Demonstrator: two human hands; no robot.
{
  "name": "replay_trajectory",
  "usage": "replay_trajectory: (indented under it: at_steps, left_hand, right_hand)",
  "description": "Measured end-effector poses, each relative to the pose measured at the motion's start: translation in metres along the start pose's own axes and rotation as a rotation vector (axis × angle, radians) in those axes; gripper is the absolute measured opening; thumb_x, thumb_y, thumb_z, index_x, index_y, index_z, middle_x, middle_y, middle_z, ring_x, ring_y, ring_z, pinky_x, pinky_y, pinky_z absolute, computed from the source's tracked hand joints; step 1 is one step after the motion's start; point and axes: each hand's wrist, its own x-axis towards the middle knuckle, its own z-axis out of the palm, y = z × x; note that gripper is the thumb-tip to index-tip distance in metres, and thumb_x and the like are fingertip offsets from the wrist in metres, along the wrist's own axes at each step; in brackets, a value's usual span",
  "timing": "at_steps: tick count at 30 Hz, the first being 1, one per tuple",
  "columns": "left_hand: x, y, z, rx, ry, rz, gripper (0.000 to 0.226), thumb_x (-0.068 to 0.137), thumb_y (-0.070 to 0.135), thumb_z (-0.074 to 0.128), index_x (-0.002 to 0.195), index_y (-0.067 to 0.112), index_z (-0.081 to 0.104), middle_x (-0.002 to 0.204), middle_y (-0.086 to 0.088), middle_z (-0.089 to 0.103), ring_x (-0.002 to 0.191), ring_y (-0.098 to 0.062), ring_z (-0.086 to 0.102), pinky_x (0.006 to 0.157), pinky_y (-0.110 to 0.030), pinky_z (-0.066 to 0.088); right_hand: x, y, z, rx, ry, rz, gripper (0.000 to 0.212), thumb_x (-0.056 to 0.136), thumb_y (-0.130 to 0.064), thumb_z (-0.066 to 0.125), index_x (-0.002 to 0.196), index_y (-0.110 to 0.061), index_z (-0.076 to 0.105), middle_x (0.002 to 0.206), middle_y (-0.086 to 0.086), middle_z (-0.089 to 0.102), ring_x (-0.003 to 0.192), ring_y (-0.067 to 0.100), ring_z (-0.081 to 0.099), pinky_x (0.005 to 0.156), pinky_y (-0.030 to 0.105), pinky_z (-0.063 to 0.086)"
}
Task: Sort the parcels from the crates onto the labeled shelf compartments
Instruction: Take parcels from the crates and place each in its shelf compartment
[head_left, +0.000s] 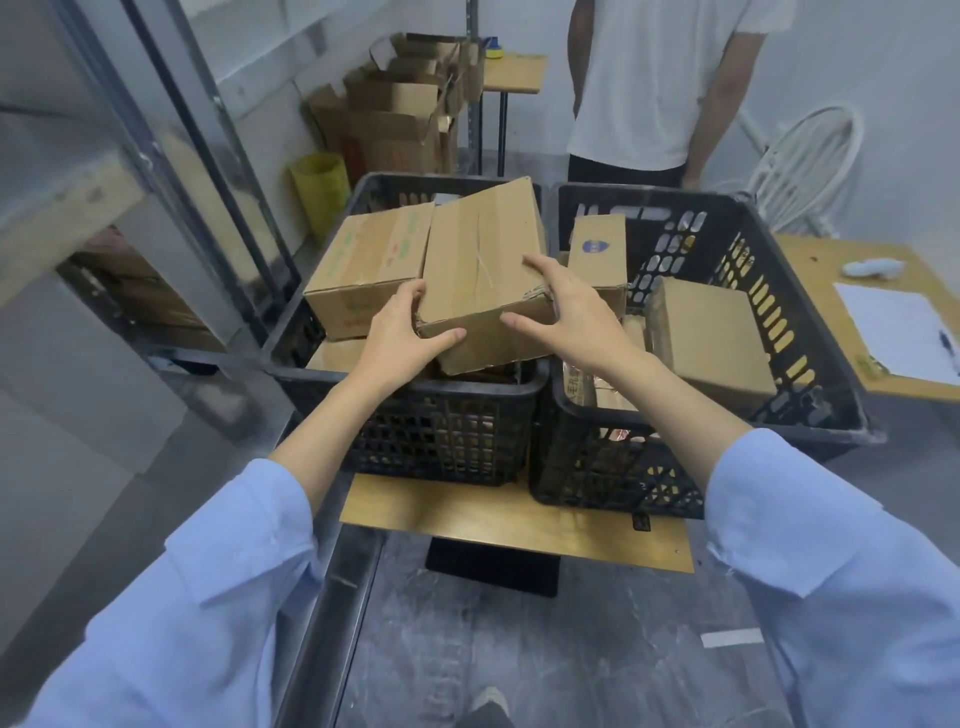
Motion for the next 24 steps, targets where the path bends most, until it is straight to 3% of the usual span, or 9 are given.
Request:
replay_trajectory:
  at_steps: [7, 12, 15, 17, 20, 22, 24]
  left_hand:
    - [-0.01, 0.011, 0.006, 0.016, 0.072, 0.074, 0.074, 0.08, 0.036, 0.079, 0.142, 0.016, 0.043, 0.141, -0.002, 0.05, 0.128, -0.018, 0.045, 0.105, -0.032, 0.04]
    - [-0.025, 0.032, 0.009, -0.045, 0.136, 0.135, 0.069, 0.076, 0.029, 0.083, 0.134, 0.014, 0.048, 0.134, -0.003, 0.051, 0.12, -0.013, 0.048, 0.092, -0.014, 0.037]
    - [-0.039, 0.049, 0.012, -0.081, 0.164, 0.159, 0.069, 0.076, 0.03, 0.083, 0.132, 0.016, 0.047, 0.134, 0.0, 0.048, 0.118, -0.008, 0.048, 0.087, -0.003, 0.034]
    - [-0.052, 0.06, 0.014, -0.108, 0.165, 0.173, 0.073, 0.077, 0.034, 0.082, 0.138, 0.018, 0.044, 0.137, 0.003, 0.045, 0.119, -0.005, 0.046, 0.092, -0.005, 0.035]
    - [-0.074, 0.075, 0.018, -0.163, 0.16, 0.167, 0.083, 0.08, 0.036, 0.079, 0.148, 0.022, 0.033, 0.138, 0.006, 0.039, 0.122, -0.002, 0.043, 0.095, -0.002, 0.033]
    - [-0.09, 0.084, 0.022, -0.185, 0.159, 0.136, 0.089, 0.081, 0.033, 0.078, 0.152, 0.022, 0.027, 0.137, 0.004, 0.035, 0.12, -0.004, 0.042, 0.09, 0.003, 0.032]
    - [-0.107, 0.092, 0.026, -0.192, 0.168, 0.102, 0.091, 0.081, 0.029, 0.078, 0.153, 0.021, 0.024, 0.136, 0.001, 0.033, 0.12, -0.007, 0.042, 0.094, -0.001, 0.033]
  right_hand:
    - [-0.013, -0.003, -0.006, 0.09, 0.032, -0.005, 0.069, 0.083, -0.041, 0.076, 0.14, -0.023, 0.041, 0.144, -0.003, 0.05, 0.131, 0.015, 0.047, 0.107, 0.036, 0.041]
    - [-0.035, -0.001, -0.026, 0.138, 0.066, -0.023, 0.067, 0.08, -0.03, 0.08, 0.134, -0.016, 0.044, 0.141, 0.0, 0.052, 0.127, 0.013, 0.048, 0.106, 0.038, 0.044]
    - [-0.053, -0.002, -0.041, 0.214, 0.07, -0.007, 0.067, 0.08, -0.034, 0.08, 0.134, -0.017, 0.044, 0.138, -0.002, 0.052, 0.124, 0.01, 0.047, 0.104, 0.031, 0.042]
    - [-0.065, -0.005, -0.052, 0.298, 0.067, 0.03, 0.058, 0.087, -0.041, 0.072, 0.133, -0.018, 0.045, 0.139, -0.003, 0.051, 0.123, 0.006, 0.045, 0.103, 0.029, 0.039]
    - [-0.083, -0.004, -0.064, 0.325, 0.064, 0.029, 0.044, 0.096, -0.04, 0.06, 0.131, -0.016, 0.044, 0.136, -0.004, 0.051, 0.122, 0.006, 0.043, 0.109, 0.038, 0.038]
    - [-0.095, -0.002, -0.069, 0.342, 0.056, 0.006, 0.047, 0.097, -0.034, 0.061, 0.134, -0.017, 0.039, 0.135, -0.005, 0.047, 0.124, 0.008, 0.043, 0.111, 0.041, 0.038]
    - [-0.107, -0.001, -0.072, 0.385, 0.025, -0.015, 0.063, 0.094, -0.031, 0.065, 0.144, -0.021, 0.029, 0.142, -0.005, 0.044, 0.127, 0.01, 0.044, 0.111, 0.038, 0.039]
